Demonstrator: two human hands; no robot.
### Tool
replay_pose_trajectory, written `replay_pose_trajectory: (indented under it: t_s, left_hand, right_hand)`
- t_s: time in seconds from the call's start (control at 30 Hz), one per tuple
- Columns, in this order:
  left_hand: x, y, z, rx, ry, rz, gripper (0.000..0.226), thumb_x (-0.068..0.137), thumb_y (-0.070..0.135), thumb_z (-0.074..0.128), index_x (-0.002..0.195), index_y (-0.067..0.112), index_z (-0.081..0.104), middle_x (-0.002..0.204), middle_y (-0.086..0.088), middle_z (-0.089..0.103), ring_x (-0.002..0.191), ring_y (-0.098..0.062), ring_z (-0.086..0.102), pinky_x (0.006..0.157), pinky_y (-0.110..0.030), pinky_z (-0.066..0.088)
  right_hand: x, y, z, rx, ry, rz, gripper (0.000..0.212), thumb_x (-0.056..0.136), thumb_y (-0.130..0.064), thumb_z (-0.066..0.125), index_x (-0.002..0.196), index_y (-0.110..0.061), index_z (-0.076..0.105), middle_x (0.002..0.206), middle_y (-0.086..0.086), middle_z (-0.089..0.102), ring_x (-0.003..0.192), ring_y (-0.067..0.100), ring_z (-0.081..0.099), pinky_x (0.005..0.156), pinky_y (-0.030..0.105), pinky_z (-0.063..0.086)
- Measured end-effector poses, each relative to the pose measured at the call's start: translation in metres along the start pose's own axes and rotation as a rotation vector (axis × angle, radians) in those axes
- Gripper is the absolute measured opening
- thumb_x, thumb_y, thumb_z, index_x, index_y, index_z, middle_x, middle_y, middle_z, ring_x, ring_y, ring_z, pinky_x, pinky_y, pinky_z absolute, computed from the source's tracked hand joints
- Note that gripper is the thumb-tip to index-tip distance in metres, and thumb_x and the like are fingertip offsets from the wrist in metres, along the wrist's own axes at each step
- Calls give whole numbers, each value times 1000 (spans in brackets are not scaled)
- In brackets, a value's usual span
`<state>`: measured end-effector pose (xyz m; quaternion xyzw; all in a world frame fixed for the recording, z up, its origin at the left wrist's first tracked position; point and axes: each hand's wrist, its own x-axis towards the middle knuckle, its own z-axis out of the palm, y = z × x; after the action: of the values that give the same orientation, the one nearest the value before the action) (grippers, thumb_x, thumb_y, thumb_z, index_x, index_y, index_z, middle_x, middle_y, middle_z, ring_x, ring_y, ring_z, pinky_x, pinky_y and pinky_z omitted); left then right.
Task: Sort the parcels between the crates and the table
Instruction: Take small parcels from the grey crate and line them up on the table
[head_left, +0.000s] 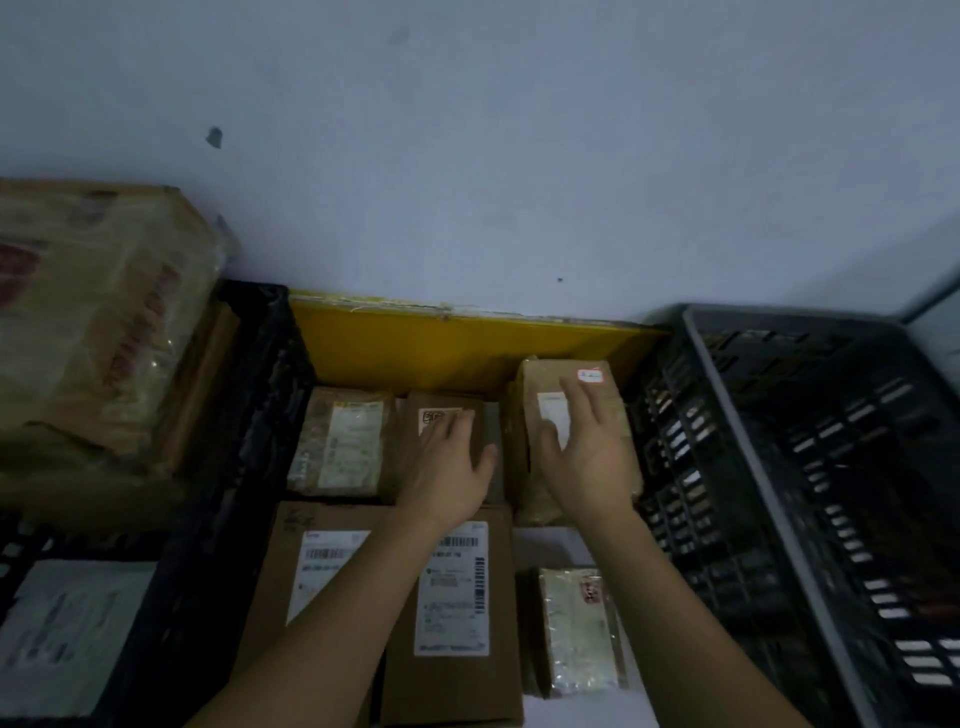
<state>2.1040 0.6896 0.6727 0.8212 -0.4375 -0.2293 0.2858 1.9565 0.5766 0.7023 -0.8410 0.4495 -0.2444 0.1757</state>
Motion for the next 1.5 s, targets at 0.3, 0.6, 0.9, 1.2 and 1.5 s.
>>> replay_pose_trajectory:
  t_s: [0.3,0.6,0.9,1.2,1.5]
  left_hand:
    - [-24,64,30,-260,-250,-173,49,111,41,49,159,34,39,157,6,53,141,-20,53,105,-34,46]
    - [-45,97,22,-692,176,-324,26,106,53,55,126,37,61,124,8,73,110,-12,70,90,-38,60]
    - [-87,98,-86,-866,528,-260,104,70,88,71,158,50,30,146,9,59,129,-22,65,108,-55,54]
    - [-182,47,-183,-1097,785,-191,65,80,60,74,136,32,56,128,-2,75,114,-25,75,86,-54,65]
    - [-288,-53,-254,-1012,1068,-385,50,93,55,63,136,32,54,126,1,71,111,-21,72,83,-48,66]
  right_hand:
    - [-21,81,-22,254,-365,516,73,100,-55,70,157,-21,40,141,7,65,111,22,65,74,29,52]
    - [-12,73,-58,638,-210,258,70,83,-75,72,146,-50,53,140,-9,65,124,11,66,103,47,60]
    - [-6,-10,-126,962,-343,31,51,88,-43,82,135,-51,67,133,-12,73,121,13,72,100,45,61]
    - [-40,-127,-120,1014,-518,-211,35,103,-29,74,128,-51,62,125,-11,75,109,17,76,85,37,65]
    - [-99,-260,-67,420,-485,-654,88,96,-78,58,168,-33,33,166,-11,31,145,9,40,115,41,49]
